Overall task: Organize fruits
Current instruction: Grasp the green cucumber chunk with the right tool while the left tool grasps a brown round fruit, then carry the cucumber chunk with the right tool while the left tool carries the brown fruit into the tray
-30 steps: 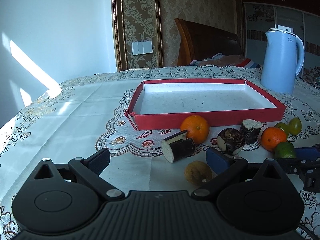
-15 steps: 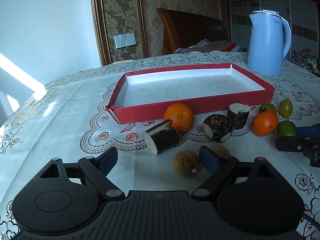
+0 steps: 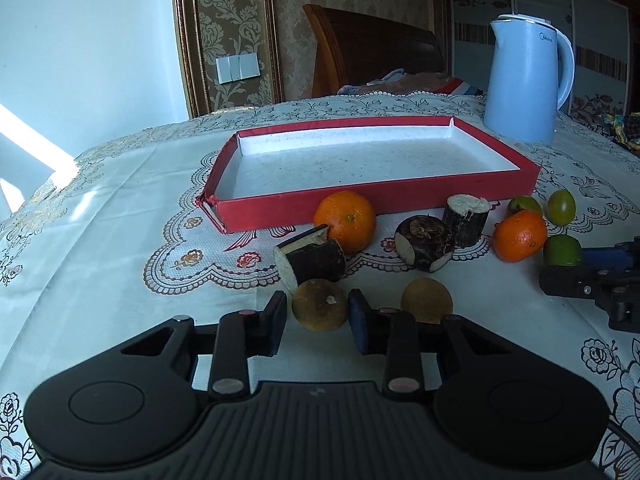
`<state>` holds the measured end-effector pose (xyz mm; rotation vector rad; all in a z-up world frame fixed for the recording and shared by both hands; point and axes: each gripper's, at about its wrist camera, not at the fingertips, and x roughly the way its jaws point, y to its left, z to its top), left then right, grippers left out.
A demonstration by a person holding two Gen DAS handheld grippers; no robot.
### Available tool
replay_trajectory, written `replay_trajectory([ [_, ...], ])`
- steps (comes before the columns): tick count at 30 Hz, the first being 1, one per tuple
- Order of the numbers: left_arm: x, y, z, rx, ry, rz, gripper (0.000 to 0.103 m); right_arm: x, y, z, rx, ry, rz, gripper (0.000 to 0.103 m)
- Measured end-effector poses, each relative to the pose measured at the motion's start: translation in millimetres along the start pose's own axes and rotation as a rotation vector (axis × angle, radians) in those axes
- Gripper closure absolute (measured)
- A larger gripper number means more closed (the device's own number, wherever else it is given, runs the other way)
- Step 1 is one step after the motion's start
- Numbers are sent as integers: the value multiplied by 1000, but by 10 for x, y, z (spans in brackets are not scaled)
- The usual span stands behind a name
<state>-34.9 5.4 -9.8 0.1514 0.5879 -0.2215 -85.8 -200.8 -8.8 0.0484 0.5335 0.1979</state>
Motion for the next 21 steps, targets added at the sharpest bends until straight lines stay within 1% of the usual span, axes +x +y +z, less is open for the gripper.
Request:
replay_trajectory([
  [1,-2,0,-1,-1,-2,-1,74,-2,8,-3,-3,-1,-2,66],
  [6,-12,17,8,-13,-7,17,74,-20,12,4,-8,-9,-5,66],
  [10,-59,-40,4,19,-12,23,74,-60,9,40,-2,-21,6,66],
  [13,-100,-89,37,37,-25,36,74,-98,17,100,-12,-47,3,66],
  [17,-121,-70,178,-10,-33,4,74,-91,45,210,-20,-70,-9,66],
  [19,-107,-64,260,-36,-34,5,74,-63,47,288,-15,-75,-15,66],
  [21,-72,-74,339,-41,-40,12,74,-37,43,358,-9,-79,-18,66],
])
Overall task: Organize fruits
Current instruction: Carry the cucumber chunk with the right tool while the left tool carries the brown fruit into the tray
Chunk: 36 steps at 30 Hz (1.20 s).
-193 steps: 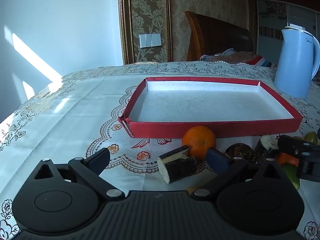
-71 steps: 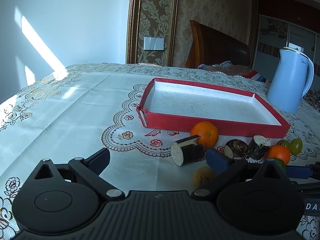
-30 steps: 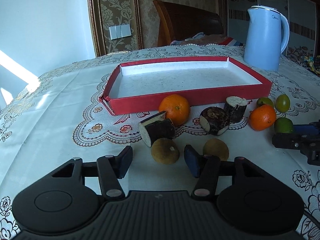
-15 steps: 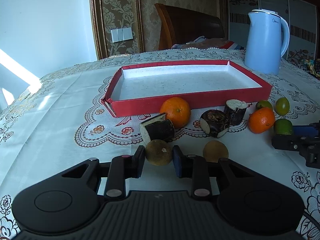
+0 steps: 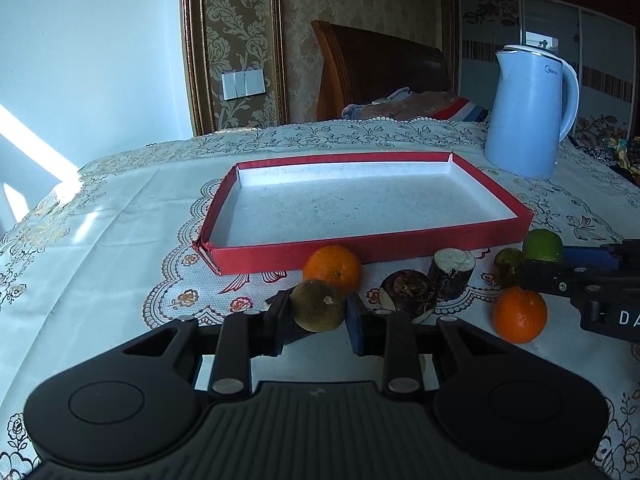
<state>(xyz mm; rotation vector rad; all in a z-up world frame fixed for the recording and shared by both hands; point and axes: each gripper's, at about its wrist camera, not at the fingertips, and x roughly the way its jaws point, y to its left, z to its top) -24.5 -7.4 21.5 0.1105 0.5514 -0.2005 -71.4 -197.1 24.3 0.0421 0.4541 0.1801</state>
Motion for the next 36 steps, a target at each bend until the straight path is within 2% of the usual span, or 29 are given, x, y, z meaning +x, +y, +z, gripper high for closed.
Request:
replay_trajectory([
  [7,171,-94,196,7,-18,11,74,189,-2,281,-10,-2,-12,66],
  [13,415,-61,407,-36,-2,7,74,488,4,510,-41,-24,-75,66],
  [16,567,-39,529,-54,-6,32,74,683,-34,624,-40,-22,-96,66],
  [24,1010,-18,769,-85,4,86,74,1224,-132,784,-19,31,-125,66],
  [36,1431,90,824,-124,106,81,74,1670,-320,828,37,132,-133,66],
])
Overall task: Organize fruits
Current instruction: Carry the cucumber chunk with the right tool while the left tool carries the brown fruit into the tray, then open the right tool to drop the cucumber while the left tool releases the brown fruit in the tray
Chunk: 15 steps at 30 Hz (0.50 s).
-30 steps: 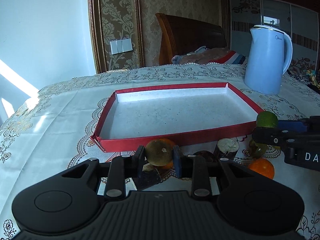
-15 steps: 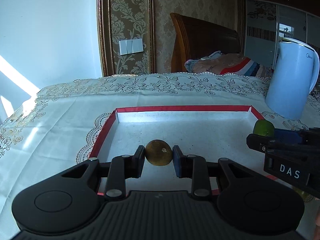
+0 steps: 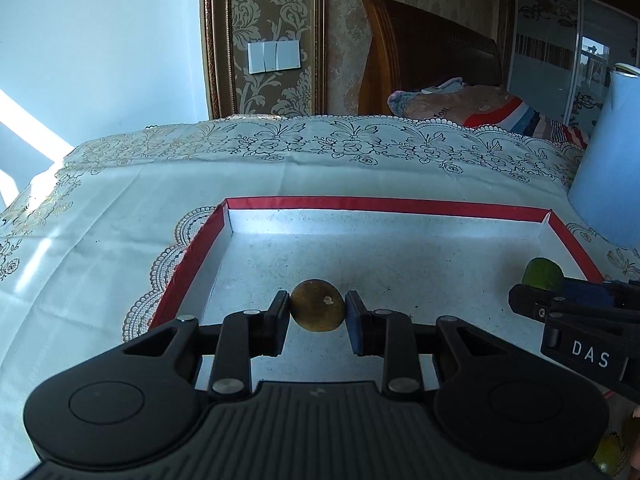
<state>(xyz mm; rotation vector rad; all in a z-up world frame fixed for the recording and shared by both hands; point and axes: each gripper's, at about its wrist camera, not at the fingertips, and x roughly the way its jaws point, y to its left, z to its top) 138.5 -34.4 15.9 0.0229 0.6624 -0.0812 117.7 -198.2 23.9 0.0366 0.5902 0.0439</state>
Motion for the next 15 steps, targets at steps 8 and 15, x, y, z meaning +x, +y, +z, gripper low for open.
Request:
replay_trajectory([
  [8,91,36,10,-23,50,-9,74,94,-3,15,3,30,-7,66],
  [15,72,7,-8,-11,38,0,74,116,2,7,-2,43,-1,66],
])
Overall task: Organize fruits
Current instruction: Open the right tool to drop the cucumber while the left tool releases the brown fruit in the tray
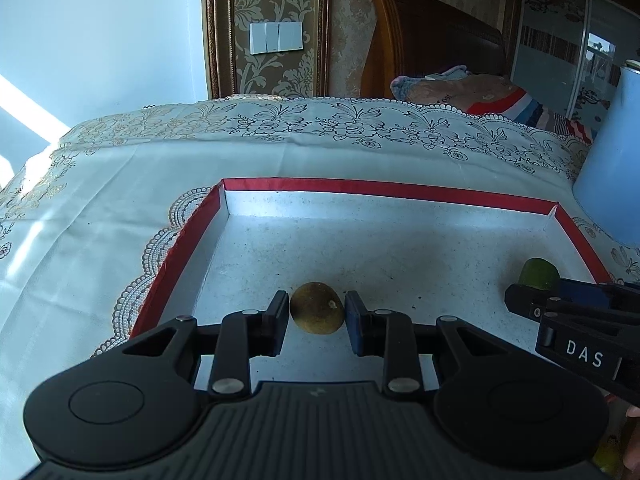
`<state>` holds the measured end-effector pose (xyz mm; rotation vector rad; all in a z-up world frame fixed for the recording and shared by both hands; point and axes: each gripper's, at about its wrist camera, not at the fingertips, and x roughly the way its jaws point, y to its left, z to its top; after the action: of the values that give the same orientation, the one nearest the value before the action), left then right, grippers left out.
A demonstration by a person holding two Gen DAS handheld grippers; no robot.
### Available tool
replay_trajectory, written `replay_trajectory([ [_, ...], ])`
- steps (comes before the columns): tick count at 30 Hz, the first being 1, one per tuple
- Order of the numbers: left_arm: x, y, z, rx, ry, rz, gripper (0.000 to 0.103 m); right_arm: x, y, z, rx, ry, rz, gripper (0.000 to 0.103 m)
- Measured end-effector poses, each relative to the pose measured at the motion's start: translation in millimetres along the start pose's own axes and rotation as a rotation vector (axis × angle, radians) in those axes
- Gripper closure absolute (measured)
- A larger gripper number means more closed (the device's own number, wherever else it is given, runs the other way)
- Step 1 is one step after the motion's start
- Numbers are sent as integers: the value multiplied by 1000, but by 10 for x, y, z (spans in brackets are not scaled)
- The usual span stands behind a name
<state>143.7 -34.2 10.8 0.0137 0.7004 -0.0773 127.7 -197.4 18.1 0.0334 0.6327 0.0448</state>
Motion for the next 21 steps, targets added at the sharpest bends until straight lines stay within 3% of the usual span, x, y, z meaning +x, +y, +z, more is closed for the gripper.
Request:
replay_trajectory([
  [7,7,37,-10,-23,7,-13,74,3,-42,-4,19,5,-3,66],
  [11,14,69,-8,-46,15,-26,73,-19,-37,-5,15,-12,-18,47],
  [16,13,56,-15,-43,12,-20,72,-41,-31,1,10,-24,-25,43],
  [21,-3,41,-26,-32,6,-12,72,-63,-44,3,18,-37,-31,30],
])
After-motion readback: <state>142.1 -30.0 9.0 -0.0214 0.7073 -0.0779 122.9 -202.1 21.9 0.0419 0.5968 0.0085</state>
